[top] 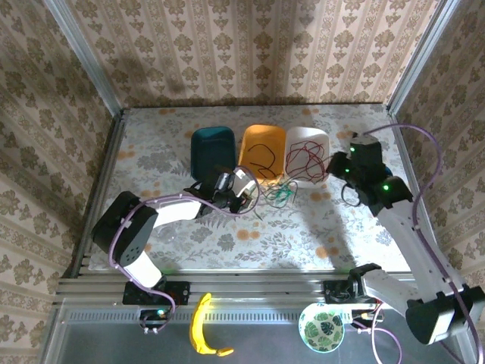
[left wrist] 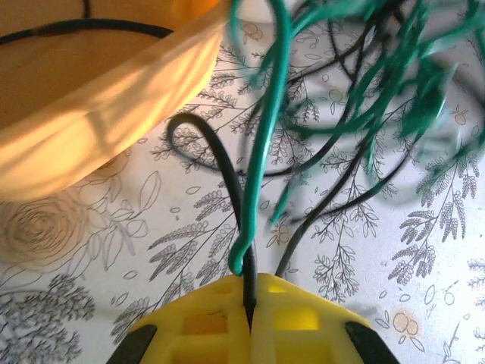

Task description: Untangle the cables

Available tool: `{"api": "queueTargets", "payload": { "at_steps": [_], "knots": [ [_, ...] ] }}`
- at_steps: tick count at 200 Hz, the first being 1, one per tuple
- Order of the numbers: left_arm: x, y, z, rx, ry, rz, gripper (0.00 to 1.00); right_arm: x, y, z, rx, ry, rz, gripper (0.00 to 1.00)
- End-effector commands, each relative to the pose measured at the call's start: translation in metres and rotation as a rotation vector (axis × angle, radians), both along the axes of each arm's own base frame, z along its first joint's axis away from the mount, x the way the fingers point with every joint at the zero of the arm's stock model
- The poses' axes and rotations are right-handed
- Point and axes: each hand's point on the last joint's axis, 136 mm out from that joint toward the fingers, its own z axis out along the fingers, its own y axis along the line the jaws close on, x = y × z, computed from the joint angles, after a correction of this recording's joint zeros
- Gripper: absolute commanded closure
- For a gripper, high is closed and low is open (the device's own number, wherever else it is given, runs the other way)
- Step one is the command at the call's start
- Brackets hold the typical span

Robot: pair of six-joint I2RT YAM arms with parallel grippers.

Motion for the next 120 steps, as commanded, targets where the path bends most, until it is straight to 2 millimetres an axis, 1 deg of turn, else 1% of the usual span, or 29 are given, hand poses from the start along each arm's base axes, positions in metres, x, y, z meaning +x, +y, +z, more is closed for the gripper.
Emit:
{"api": "queueTargets", "payload": {
  "at_steps": [1,15,27,44,56,65,76,101,110,120],
  "knots": [
    [-0.003,0.020,-0.008,0.028,0.046,0.073,1.00,-0.023,-0.056,0.003,-0.029,-0.011,-0.284,1.00],
    [-0.004,0.027,-0.008,0.036,0.048,0.091,1.00,-0.037,-0.077,0.003,-0.052,-0.002,-0.376,1.00],
    [-0.004,0.030,-0.007,0.037,0.043,0.103,1.00,-0.042,-0.089,0.003,-0.042,-0.002,-0.412,1.00],
    [-0.004,0.031,-0.005,0.038,0.043,0.107,1.00,-0.039,-0.085,0.000,-0.003,-0.008,-0.372,1.00],
    [-0.003,0.032,-0.003,0.040,0.043,0.111,1.00,-0.030,-0.072,-0.001,0.017,-0.013,-0.289,1.00],
    [-0.002,0.036,-0.002,0.050,0.038,0.134,1.00,-0.028,-0.067,-0.004,0.025,0.002,-0.257,1.00],
    [0.005,0.047,-0.002,0.073,0.019,0.201,1.00,-0.032,-0.068,-0.011,0.018,0.034,-0.266,1.00],
    [0.021,0.086,0.001,0.101,-0.021,0.404,1.00,-0.051,-0.087,-0.019,-0.054,0.085,-0.360,1.00],
    [0.022,0.097,0.003,0.084,-0.031,0.451,1.00,-0.059,-0.094,-0.020,-0.080,0.102,-0.394,1.00],
    [0.022,0.105,0.007,0.071,-0.049,0.482,1.00,-0.067,-0.101,-0.021,-0.109,0.116,-0.435,1.00]
  ]
}}
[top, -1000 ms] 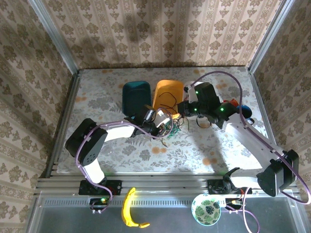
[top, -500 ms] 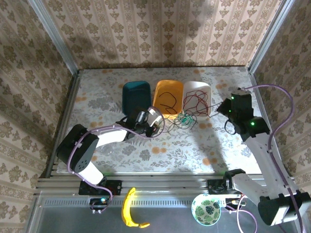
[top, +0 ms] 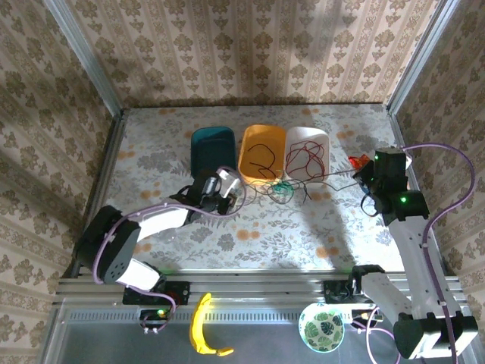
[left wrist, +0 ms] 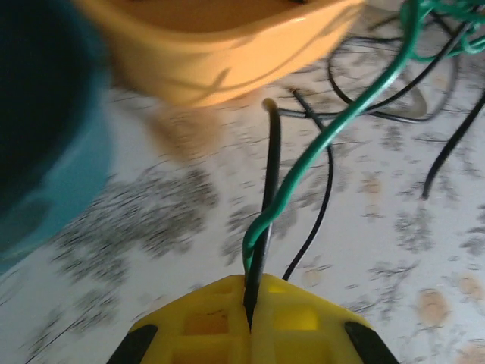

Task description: Untangle the cables

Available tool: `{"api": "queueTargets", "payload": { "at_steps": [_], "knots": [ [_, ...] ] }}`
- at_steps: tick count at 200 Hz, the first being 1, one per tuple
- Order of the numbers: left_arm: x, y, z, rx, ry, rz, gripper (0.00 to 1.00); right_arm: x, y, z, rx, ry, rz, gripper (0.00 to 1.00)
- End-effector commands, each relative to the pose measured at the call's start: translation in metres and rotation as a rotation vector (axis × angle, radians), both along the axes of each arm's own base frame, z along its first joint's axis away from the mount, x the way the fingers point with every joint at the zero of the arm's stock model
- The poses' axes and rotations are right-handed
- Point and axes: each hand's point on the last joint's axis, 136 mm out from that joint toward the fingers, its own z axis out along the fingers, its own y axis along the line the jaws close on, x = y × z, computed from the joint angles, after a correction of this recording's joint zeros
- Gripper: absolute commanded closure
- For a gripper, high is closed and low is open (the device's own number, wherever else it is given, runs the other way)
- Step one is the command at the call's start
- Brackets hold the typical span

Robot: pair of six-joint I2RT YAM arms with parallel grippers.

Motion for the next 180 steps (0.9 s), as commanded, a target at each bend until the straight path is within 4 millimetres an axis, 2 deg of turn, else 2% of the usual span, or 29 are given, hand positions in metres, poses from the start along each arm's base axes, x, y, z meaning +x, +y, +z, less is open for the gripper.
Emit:
{"api": "queueTargets", "payload": {
  "at_steps": [1,37,55,64,84,109,122,136,156,180],
  "knots": [
    [0.010,0.038,0.003,0.019,-0.032,0.198,1.00,-0.027,-0.028,-0.004,-0.095,0.061,-0.134,1.00],
    [0.009,0.046,0.003,0.030,-0.045,0.231,1.00,-0.042,-0.049,0.006,-0.166,0.072,-0.244,1.00],
    [0.008,0.043,-0.002,0.045,-0.041,0.209,1.00,-0.035,-0.046,0.014,-0.152,0.032,-0.206,1.00],
    [0.006,0.037,-0.003,0.040,-0.033,0.177,1.00,-0.020,-0.033,0.021,-0.124,-0.028,-0.121,1.00],
    [-0.006,0.010,0.000,-0.018,-0.018,0.043,1.00,0.005,-0.002,0.043,-0.058,-0.147,0.051,1.00],
    [-0.027,-0.024,0.004,-0.065,0.003,-0.128,1.00,0.019,0.028,0.093,-0.135,-0.257,0.178,1.00],
    [-0.035,-0.036,0.007,-0.091,0.009,-0.191,1.00,0.028,0.047,0.120,-0.172,-0.309,0.250,1.00],
    [-0.039,-0.044,0.013,-0.123,0.006,-0.222,1.00,0.044,0.070,0.140,-0.152,-0.362,0.330,1.00],
    [-0.033,-0.046,0.020,-0.157,-0.020,-0.199,1.00,0.078,0.107,0.149,-0.047,-0.406,0.456,1.00],
    [-0.018,-0.037,0.020,-0.136,-0.032,-0.112,1.00,0.125,0.159,0.140,0.080,-0.406,0.616,1.00]
  ]
}}
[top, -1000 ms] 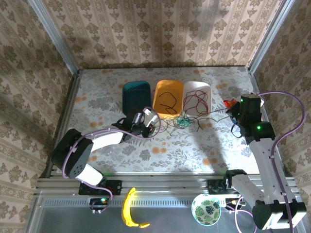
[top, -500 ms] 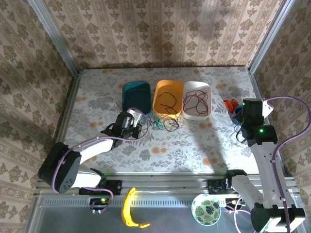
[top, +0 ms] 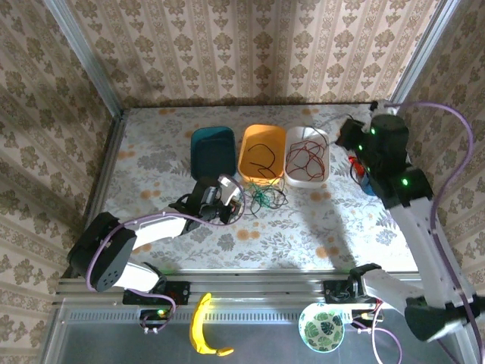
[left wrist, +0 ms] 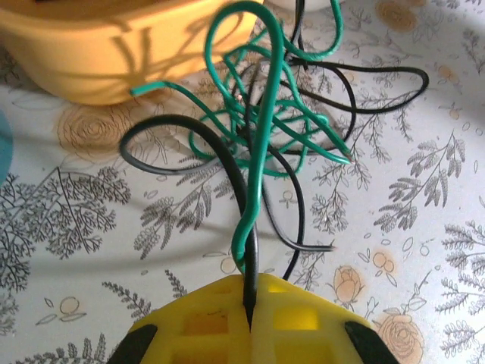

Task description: Untangle the cables

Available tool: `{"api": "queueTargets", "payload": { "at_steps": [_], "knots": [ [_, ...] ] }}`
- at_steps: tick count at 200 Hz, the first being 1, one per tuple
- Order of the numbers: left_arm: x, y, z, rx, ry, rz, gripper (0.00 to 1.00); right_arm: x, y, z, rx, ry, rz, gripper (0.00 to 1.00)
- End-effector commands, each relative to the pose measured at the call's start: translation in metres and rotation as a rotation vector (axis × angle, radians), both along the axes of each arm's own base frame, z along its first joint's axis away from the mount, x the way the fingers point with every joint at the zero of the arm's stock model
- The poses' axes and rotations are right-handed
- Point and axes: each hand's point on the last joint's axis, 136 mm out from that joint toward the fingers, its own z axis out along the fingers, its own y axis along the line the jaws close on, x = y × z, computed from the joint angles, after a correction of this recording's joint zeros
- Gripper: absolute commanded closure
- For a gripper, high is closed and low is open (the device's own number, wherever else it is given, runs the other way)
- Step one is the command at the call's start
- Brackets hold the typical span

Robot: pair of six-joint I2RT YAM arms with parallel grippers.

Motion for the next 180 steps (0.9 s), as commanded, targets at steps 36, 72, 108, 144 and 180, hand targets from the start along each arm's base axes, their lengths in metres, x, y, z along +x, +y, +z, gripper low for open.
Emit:
{"api": "queueTargets", "payload": {
  "at_steps": [36,72,108,144,180],
  "knots": [
    [0.030,0.018,0.008,-0.015,-0.018,0.175,1.00,0.107,0.118,-0.039,0.116,0.056,0.375,1.00],
    [0.029,0.025,0.006,-0.010,-0.027,0.204,1.00,0.145,0.145,-0.099,0.086,0.193,0.410,1.00],
    [0.030,0.028,0.007,-0.007,-0.036,0.222,1.00,0.162,0.146,-0.173,-0.030,0.342,0.338,1.00],
    [0.031,0.026,0.007,-0.004,-0.035,0.213,1.00,0.162,0.140,-0.242,-0.145,0.527,0.262,1.00],
    [0.032,0.025,0.007,-0.002,-0.032,0.212,1.00,0.145,0.136,-0.279,-0.209,0.664,0.245,0.93]
  ]
}}
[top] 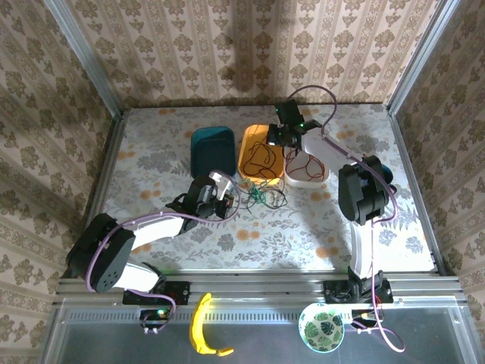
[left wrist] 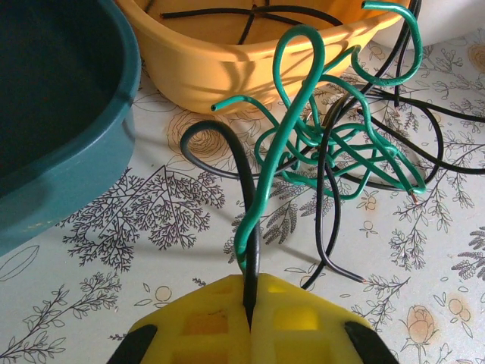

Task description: Untangle the cables

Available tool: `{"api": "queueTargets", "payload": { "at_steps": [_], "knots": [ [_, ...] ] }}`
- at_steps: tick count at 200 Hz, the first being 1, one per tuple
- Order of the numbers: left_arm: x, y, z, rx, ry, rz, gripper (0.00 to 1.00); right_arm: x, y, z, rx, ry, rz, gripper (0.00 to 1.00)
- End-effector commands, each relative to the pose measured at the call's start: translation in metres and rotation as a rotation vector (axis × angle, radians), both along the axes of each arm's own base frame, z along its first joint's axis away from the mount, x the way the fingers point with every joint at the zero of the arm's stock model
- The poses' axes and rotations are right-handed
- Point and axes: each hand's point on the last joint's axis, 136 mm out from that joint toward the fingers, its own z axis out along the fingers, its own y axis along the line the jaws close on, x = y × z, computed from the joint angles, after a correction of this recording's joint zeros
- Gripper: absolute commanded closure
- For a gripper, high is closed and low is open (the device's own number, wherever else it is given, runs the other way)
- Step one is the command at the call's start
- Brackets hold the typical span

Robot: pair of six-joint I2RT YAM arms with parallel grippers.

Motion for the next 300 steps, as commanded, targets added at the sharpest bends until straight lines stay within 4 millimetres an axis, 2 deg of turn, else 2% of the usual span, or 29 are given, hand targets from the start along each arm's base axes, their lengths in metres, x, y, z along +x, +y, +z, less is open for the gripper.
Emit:
{"api": "queueTargets", "payload": {
  "at_steps": [1,9,21,28,41,56,73,93,111,140,163,180,197,239,267,291,300],
  "knots": [
    [0.005,-0.001,0.008,-0.018,-0.013,0.019,1.00,-0.016,-0.010,-0.015,-0.109,0.082,-0.005,0.92],
    [0.004,-0.001,0.007,-0.016,-0.012,0.020,1.00,-0.018,-0.011,-0.013,-0.129,0.078,0.000,0.84],
    [0.005,-0.001,0.008,-0.015,-0.013,0.022,1.00,-0.020,-0.017,-0.006,-0.172,0.056,-0.014,0.66],
    [0.005,-0.001,0.008,-0.016,-0.015,0.022,1.00,-0.020,-0.020,0.001,-0.186,0.035,-0.017,0.57],
    [0.005,0.000,0.008,-0.014,-0.015,0.025,1.00,-0.023,-0.024,0.020,-0.205,-0.014,-0.021,0.47],
    [0.006,0.000,0.007,-0.011,-0.017,0.030,1.00,-0.032,-0.030,0.041,-0.218,-0.063,-0.016,0.42],
    [0.007,0.001,0.007,-0.009,-0.021,0.034,1.00,-0.042,-0.034,0.068,-0.208,-0.139,-0.012,0.41],
    [0.008,0.001,0.006,-0.005,-0.022,0.030,1.00,-0.069,-0.041,0.076,-0.218,-0.143,0.008,0.40],
    [0.008,0.000,0.005,-0.002,-0.021,0.024,1.00,-0.105,-0.035,0.060,-0.204,-0.093,0.093,0.41],
    [0.009,0.000,0.003,0.005,-0.019,0.017,1.00,-0.168,-0.014,0.016,-0.141,0.037,0.267,0.42],
    [0.009,-0.001,0.002,0.007,-0.017,0.011,1.00,-0.198,-0.011,-0.020,-0.146,0.147,0.326,0.42],
    [0.010,-0.002,0.004,0.012,-0.017,0.004,1.00,-0.208,-0.018,-0.043,-0.183,0.240,0.313,0.43],
    [0.010,-0.002,0.005,0.015,-0.021,0.001,1.00,-0.207,-0.024,-0.058,-0.217,0.270,0.289,0.43],
    [0.007,-0.002,0.003,0.012,-0.009,-0.001,1.00,-0.202,-0.019,-0.077,-0.216,0.310,0.284,0.48],
    [0.007,-0.001,0.002,0.014,-0.010,0.003,1.00,-0.214,-0.025,-0.090,-0.231,0.367,0.284,0.53],
    [0.007,-0.001,0.002,0.016,-0.009,0.005,1.00,-0.225,-0.029,-0.094,-0.223,0.390,0.270,0.61],
    [0.007,-0.001,0.002,0.016,-0.011,0.005,1.00,-0.229,-0.030,-0.095,-0.215,0.397,0.267,0.69]
  ]
}}
